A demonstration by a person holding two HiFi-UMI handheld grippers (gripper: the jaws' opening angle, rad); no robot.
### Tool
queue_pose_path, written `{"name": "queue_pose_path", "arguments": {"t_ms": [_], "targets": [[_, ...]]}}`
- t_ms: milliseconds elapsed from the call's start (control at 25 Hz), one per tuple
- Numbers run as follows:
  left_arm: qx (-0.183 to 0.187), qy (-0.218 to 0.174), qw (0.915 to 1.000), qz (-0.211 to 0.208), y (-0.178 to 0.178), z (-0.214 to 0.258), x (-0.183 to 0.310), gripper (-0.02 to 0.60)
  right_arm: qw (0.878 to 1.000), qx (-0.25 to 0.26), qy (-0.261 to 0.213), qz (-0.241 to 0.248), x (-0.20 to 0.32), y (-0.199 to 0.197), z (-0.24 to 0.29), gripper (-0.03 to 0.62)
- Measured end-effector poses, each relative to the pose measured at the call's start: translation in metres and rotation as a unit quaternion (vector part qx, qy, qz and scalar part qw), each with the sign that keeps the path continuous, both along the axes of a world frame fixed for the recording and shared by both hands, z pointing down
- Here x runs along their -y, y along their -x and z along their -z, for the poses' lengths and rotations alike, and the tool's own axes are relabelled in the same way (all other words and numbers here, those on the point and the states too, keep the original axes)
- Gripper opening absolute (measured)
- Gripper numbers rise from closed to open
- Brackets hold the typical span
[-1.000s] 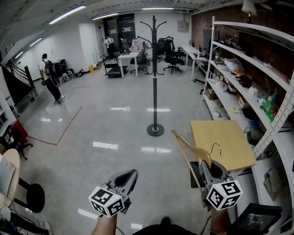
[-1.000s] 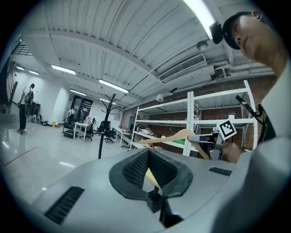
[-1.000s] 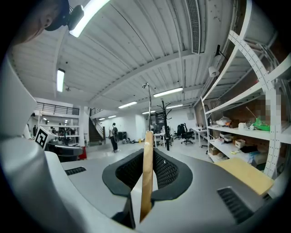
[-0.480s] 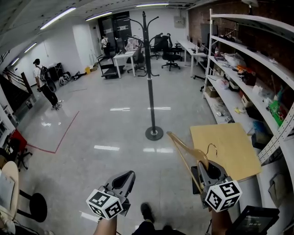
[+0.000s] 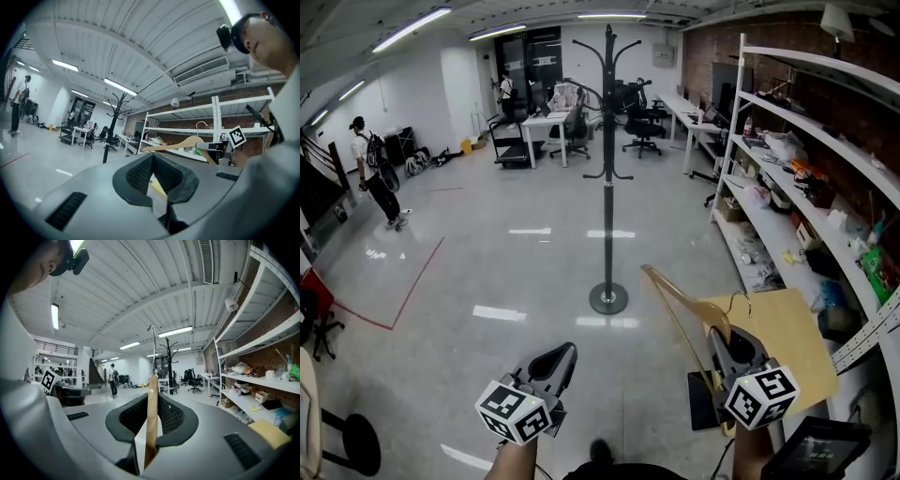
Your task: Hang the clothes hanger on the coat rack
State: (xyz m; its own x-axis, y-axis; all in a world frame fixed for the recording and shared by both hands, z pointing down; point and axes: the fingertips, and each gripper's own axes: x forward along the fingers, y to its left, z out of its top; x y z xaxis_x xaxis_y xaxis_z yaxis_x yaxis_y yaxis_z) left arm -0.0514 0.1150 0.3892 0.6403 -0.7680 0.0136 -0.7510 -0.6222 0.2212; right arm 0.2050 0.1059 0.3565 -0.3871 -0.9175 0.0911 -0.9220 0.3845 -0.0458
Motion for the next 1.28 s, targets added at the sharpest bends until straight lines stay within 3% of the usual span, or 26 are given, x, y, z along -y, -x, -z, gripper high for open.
{"name": "queue_pose_path", "arguments": {"t_ms": [240,560,960,1280], "targets": [[-0.009,0.002,0.9999,-0.009,0.028,-0.002,0.078,0.001,1.0,0.002,0.01,0.0,0.074,0.031,0.003,0.057],[-0.019,0.012,0.9997,-0.012,0.041,-0.015,0.166,0.0,1.0,0.005,0.016,0.022,0.162,0.059,-0.003,0.057],[0.002,-0.028,0.9996,0.007,-0.001,0.023,0.35,0.001,0.996,0.022,-0.023,0.079,0.346,0.031,0.028,0.057],[0.018,-0.031,0.9993,0.0,-0.026,0.03,0.442,0.002,0.992,0.021,-0.028,0.124,0.451,0.024,0.045,0.057]]}}
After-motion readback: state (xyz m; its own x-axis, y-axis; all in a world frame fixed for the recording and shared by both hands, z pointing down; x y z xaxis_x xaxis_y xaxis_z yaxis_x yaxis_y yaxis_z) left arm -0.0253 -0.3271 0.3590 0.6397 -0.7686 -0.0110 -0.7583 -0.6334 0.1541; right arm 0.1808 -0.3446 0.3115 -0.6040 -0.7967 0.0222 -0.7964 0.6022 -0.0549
